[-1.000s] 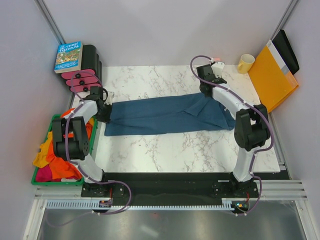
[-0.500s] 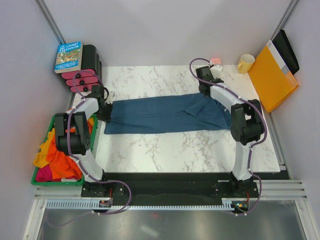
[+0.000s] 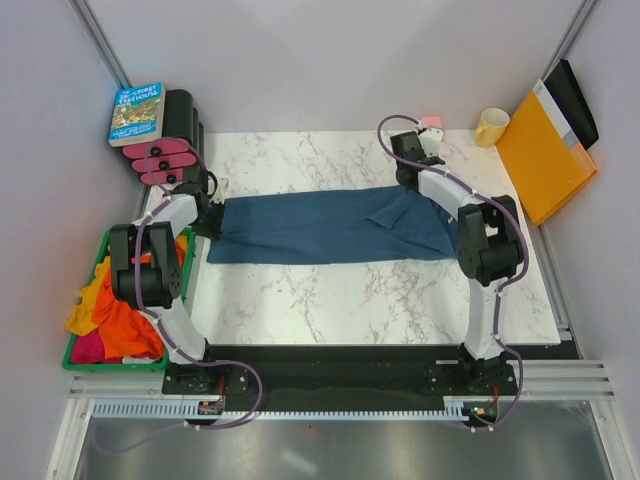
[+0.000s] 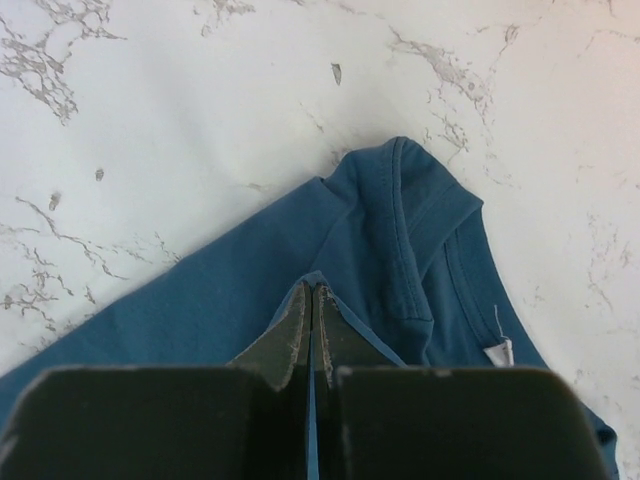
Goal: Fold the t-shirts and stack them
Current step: Fold the other side of the tshirt into a rectangle
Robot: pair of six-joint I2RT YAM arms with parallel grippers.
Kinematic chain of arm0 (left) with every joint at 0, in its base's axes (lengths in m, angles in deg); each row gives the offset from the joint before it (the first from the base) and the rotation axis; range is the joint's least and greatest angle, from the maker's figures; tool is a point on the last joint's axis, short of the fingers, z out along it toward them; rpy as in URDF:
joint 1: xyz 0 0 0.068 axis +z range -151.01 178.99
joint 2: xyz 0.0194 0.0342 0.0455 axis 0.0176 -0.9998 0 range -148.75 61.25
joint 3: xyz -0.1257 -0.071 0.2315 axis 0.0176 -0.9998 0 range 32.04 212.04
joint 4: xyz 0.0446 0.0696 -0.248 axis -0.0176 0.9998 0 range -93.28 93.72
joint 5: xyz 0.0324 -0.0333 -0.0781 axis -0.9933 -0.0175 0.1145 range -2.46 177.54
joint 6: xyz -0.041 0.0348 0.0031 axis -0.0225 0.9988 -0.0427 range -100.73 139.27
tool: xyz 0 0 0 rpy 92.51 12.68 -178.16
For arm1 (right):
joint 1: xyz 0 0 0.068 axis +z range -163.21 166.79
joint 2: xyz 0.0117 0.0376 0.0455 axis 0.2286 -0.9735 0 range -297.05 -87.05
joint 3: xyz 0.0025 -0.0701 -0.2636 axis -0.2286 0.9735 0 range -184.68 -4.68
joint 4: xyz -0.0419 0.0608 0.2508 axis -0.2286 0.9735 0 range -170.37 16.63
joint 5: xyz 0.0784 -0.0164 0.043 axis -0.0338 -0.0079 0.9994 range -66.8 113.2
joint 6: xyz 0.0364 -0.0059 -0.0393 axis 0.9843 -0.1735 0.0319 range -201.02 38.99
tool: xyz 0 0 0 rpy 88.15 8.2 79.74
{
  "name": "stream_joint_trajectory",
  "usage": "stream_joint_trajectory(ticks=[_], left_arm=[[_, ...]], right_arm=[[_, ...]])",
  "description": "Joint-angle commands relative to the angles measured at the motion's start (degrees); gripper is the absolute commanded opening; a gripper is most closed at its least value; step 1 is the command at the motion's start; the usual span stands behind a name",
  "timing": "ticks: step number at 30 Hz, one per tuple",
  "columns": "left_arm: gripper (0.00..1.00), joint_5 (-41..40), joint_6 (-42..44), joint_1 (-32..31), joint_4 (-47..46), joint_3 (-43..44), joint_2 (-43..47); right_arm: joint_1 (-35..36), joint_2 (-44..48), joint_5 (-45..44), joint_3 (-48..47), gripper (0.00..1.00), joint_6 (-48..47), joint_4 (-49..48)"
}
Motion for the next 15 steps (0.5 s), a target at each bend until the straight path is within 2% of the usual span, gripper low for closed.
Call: stream_joint_trajectory(ticks=[1, 2, 3, 4, 5, 6, 7, 9, 11, 12, 14, 15], left_arm=[[0.20, -0.5, -1.8, 0.1, -1.5, 2.4, -1.1], [0.28, -0.5, -1.9, 0.0, -1.5, 2.4, 0.1], [0.37, -0.5, -2.0, 0.0, -1.6, 1.9, 1.0], [0.55, -1.9, -1.8, 0.0, -1.6, 1.7, 2.3], [0.63, -1.9, -1.8, 0.1, -1.5, 1.5, 4.7], [0.75, -1.9, -1.8, 0.1, -1.5, 1.3, 6.2], [0.93, -1.8, -1.8, 0.0, -1.5, 1.3, 7.5], [0.97, -1.0, -2.1, 0.0, -0.8, 1.3, 10.8], [0.98, 2.9, -2.6, 0.0, 0.6, 2.1, 12.2], [0.97, 7.0, -2.8, -0.1, 2.4, 2.3, 12.7], [0.87, 10.1, -2.6, -1.3, 3.9, 2.4, 12.3], [0.83, 11.1, -2.4, -2.0, 5.0, 2.3, 11.8]], right_arm=[[-0.5, -0.8, 0.2, -0.7, 0.11, -0.2, -1.7], [-0.4, 0.4, 0.9, 0.5, 0.19, -0.1, -2.8], [-0.5, 3.4, 1.5, 1.9, 0.34, 0.0, -5.6], [-0.4, 4.9, 1.9, 4.2, 0.39, 0.1, -6.5], [-0.2, 6.4, 2.7, 4.7, 0.45, 0.3, -6.9], [0.1, 8.7, 2.9, 5.1, 0.55, 0.2, -6.7], [0.8, 9.7, 2.9, 5.4, 0.59, 0.2, -6.1], [1.4, 12.4, 4.2, 6.0, 0.62, 0.3, -5.0], [2.0, 13.8, 7.5, 8.1, 0.59, 0.6, -4.8], [2.3, 14.9, 10.5, 9.1, 0.43, 1.6, -4.4], [3.3, 15.4, 12.5, 11.8, 0.08, 2.8, -3.9], [3.8, 15.4, 13.5, 12.9, 0.00, 3.3, -3.6]])
